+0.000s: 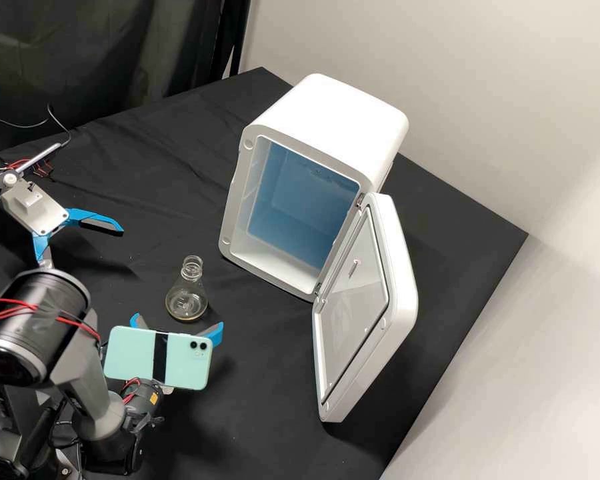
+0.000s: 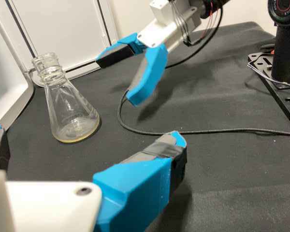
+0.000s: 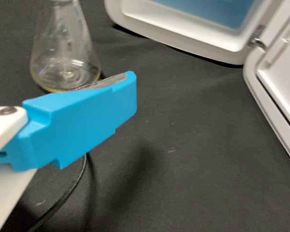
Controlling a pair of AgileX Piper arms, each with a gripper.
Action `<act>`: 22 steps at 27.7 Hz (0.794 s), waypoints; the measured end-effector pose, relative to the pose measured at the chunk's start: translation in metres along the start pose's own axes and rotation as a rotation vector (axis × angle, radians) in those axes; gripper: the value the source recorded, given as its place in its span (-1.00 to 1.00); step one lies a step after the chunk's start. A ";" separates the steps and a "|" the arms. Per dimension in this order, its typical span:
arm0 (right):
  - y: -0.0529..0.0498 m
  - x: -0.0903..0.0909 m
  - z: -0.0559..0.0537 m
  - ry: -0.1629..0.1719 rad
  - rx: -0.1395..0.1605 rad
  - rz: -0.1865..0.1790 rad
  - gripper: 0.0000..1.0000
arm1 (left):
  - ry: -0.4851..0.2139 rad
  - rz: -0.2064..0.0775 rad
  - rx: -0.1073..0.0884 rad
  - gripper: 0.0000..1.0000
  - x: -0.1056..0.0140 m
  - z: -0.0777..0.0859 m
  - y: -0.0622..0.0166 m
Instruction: Place the flask in the incubator
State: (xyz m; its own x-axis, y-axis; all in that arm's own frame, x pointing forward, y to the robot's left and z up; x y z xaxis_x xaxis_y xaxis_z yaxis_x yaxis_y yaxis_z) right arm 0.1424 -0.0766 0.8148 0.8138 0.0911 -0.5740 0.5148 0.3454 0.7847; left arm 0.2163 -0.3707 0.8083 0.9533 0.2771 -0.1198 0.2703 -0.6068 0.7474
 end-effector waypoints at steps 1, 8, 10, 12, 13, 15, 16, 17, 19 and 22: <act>-0.002 0.000 0.001 0.009 -0.016 -0.008 1.00 | 0.000 0.000 0.000 1.00 0.000 0.000 0.0000; -0.001 0.000 -0.002 0.015 -0.059 -0.015 1.00 | -0.007 0.000 0.002 1.00 0.000 0.002 -0.0001; 0.000 0.000 -0.005 0.018 -0.077 -0.017 1.00 | -0.007 0.000 0.002 1.00 0.000 0.002 -0.0001; 0.001 0.002 -0.011 0.030 -0.108 -0.024 1.00 | -0.007 0.000 0.002 1.00 0.000 0.002 -0.0001; 0.002 0.002 -0.015 0.035 -0.124 -0.027 1.00 | -0.007 0.000 0.002 1.00 0.000 0.002 -0.0001; 0.004 0.004 -0.022 0.045 -0.159 -0.031 1.00 | -0.007 0.000 0.002 1.00 0.000 0.002 -0.0001; 0.004 0.005 -0.025 0.048 -0.165 -0.030 1.00 | -0.007 0.000 0.002 1.00 0.000 0.002 -0.0001; 0.005 0.005 -0.028 0.048 -0.167 -0.027 1.00 | -0.007 0.000 0.002 1.00 0.000 0.002 -0.0001; 0.010 0.007 -0.037 0.040 -0.169 -0.004 1.00 | -0.007 0.000 0.002 1.00 0.000 0.002 -0.0001; 0.017 0.008 -0.051 0.020 -0.146 0.063 1.00 | -0.007 0.000 0.002 1.00 0.000 0.002 -0.0001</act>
State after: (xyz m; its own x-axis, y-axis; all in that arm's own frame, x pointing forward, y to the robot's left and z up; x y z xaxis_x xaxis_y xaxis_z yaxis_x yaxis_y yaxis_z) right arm 0.1440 -0.0227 0.8118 0.8369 0.1344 -0.5306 0.4173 0.4706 0.7774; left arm 0.2166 -0.3718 0.8072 0.9542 0.2720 -0.1249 0.2711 -0.6083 0.7460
